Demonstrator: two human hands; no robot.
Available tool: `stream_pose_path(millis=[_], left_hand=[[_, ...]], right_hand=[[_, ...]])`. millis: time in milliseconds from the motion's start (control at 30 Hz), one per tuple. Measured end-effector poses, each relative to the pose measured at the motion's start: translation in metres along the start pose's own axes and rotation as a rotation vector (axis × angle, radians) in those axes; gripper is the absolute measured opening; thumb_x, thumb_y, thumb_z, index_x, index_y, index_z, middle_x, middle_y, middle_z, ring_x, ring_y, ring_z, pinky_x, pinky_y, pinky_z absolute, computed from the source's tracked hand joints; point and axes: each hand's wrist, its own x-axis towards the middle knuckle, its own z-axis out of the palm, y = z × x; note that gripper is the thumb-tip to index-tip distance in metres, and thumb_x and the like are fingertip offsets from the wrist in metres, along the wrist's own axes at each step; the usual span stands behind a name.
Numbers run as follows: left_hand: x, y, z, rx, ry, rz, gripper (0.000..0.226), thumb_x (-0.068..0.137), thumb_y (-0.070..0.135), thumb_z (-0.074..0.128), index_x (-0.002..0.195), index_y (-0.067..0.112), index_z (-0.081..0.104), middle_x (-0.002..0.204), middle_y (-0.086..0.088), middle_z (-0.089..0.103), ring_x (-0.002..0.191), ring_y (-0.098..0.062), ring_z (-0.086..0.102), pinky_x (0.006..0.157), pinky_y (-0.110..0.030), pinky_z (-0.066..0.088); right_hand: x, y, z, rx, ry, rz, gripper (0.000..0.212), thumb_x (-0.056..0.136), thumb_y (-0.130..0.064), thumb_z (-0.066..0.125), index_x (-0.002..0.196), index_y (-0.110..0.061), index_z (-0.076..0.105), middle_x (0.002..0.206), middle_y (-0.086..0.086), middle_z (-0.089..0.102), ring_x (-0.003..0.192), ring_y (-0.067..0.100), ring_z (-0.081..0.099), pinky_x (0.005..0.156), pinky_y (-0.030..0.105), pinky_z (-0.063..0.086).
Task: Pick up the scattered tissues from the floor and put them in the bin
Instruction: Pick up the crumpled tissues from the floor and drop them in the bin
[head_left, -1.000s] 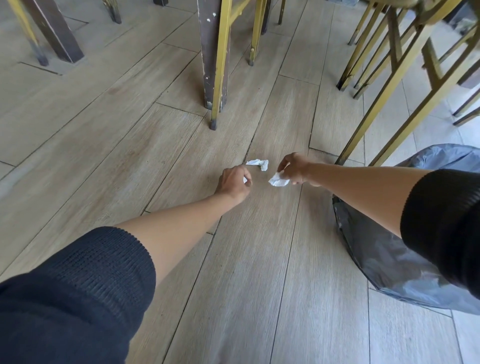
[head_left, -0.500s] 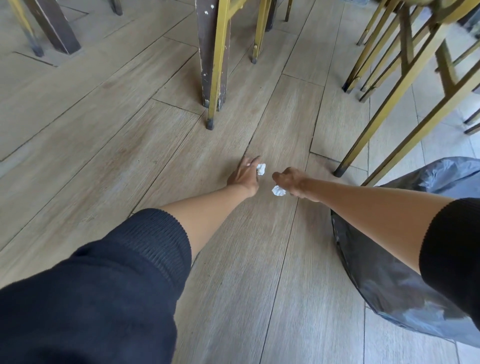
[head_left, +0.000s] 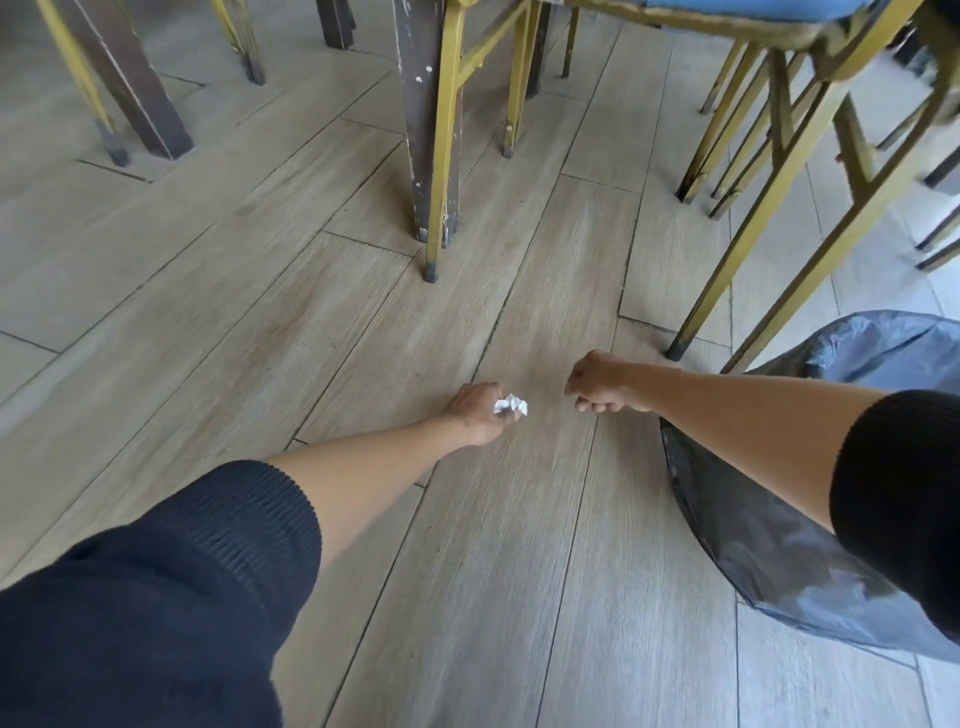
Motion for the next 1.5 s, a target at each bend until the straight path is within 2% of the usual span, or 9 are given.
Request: stream_pose_path(millis=[167, 400, 500, 633, 900, 1000, 1167, 1400, 1500], left_hand=[[-0.037, 0.039, -0.03, -0.144, 0.096, 0.012, 0.064, 0.101, 0.06, 0.034, 0.084, 0.005, 0.062, 0.072, -0.004, 0.054, 0.062, -0.017, 0.051, 0.057, -0.028, 0.035], [-0.063, 0.1, -0.06, -0.3, 0.423, 0.013, 0.041, 0.1, 0.035, 0.039, 0.094, 0.004, 0.064, 0.096, -0.017, 0.068, 0.09, -0.032, 0.063, 0.072, -0.032, 0.045], [-0.074, 0.123, -0.063, -0.304, 0.427, 0.036, 0.033, 0.099, 0.034, 0.04, 0.101, 0.008, 0.061, 0.096, -0.009, 0.065, 0.087, -0.027, 0.064, 0.074, -0.033, 0.05], [-0.087, 0.15, -0.056, -0.306, 0.378, 0.088, 0.026, 0.099, 0.024, 0.041, 0.115, 0.008, 0.054, 0.116, -0.013, 0.061, 0.107, -0.029, 0.061, 0.088, -0.04, 0.052], [-0.114, 0.2, -0.046, -0.549, 0.347, 0.12, 0.051, 0.085, -0.003, 0.041, 0.128, 0.022, 0.037, 0.128, -0.002, 0.04, 0.115, -0.021, 0.047, 0.091, -0.044, 0.054], [-0.124, 0.205, -0.046, -0.552, 0.353, 0.147, 0.058, 0.084, -0.011, 0.041, 0.133, 0.021, 0.038, 0.133, -0.002, 0.038, 0.118, -0.016, 0.042, 0.093, -0.028, 0.046], [-0.133, 0.203, -0.056, -0.4, 0.362, 0.237, 0.05, 0.084, -0.007, 0.048, 0.127, 0.019, 0.042, 0.133, -0.005, 0.04, 0.119, -0.019, 0.045, 0.096, -0.027, 0.039], [-0.135, 0.195, -0.065, -0.33, 0.426, 0.251, 0.024, 0.099, 0.019, 0.046, 0.121, 0.011, 0.05, 0.123, -0.008, 0.057, 0.115, -0.024, 0.054, 0.085, -0.025, 0.037], [-0.133, 0.191, -0.061, -0.275, 0.366, 0.25, 0.019, 0.101, 0.022, 0.046, 0.116, 0.014, 0.054, 0.112, -0.002, 0.06, 0.109, -0.021, 0.057, 0.084, -0.025, 0.04]], right_hand=[[-0.036, -0.023, 0.005, 0.25, -0.079, -0.013, 0.03, 0.101, -0.035, 0.048, 0.094, -0.012, 0.066, 0.065, 0.0, 0.052, 0.047, 0.008, 0.038, 0.045, 0.02, 0.023], [-0.095, -0.046, 0.003, 0.782, -0.292, -0.097, 0.037, 0.102, -0.028, 0.03, 0.081, -0.01, 0.055, 0.07, 0.007, 0.059, 0.05, 0.013, 0.046, 0.036, 0.02, 0.025], [-0.111, -0.046, 0.005, 1.077, -0.259, -0.078, 0.039, 0.101, -0.035, 0.03, 0.078, -0.011, 0.053, 0.063, 0.007, 0.054, 0.048, 0.016, 0.046, 0.035, 0.02, 0.029], [-0.125, -0.039, -0.007, 1.242, -0.16, -0.016, 0.043, 0.1, -0.05, 0.028, 0.088, -0.018, 0.055, 0.066, 0.003, 0.052, 0.053, 0.016, 0.046, 0.048, 0.024, 0.038], [-0.153, -0.011, -0.026, 1.256, -0.04, 0.017, 0.019, 0.091, -0.033, 0.052, 0.095, -0.015, 0.056, 0.086, 0.005, 0.058, 0.082, 0.018, 0.054, 0.072, 0.025, 0.046], [-0.158, -0.008, -0.035, 1.134, -0.034, -0.027, 0.015, 0.089, -0.03, 0.058, 0.094, -0.015, 0.057, 0.076, 0.004, 0.059, 0.066, 0.016, 0.056, 0.061, 0.025, 0.049], [-0.171, -0.014, -0.052, 0.911, -0.091, -0.089, 0.013, 0.096, -0.025, 0.049, 0.087, -0.015, 0.052, 0.063, 0.0, 0.052, 0.049, 0.011, 0.046, 0.044, 0.02, 0.042], [-0.202, -0.01, -0.083, 0.685, 0.007, -0.083, 0.015, 0.1, -0.016, 0.049, 0.107, -0.013, 0.062, 0.072, 0.004, 0.057, 0.044, 0.009, 0.044, 0.032, 0.015, 0.026], [-0.213, 0.012, -0.106, 0.665, 0.091, -0.042, 0.019, 0.1, -0.022, 0.051, 0.09, -0.01, 0.063, 0.078, 0.007, 0.058, 0.047, 0.011, 0.042, 0.033, 0.016, 0.024]])
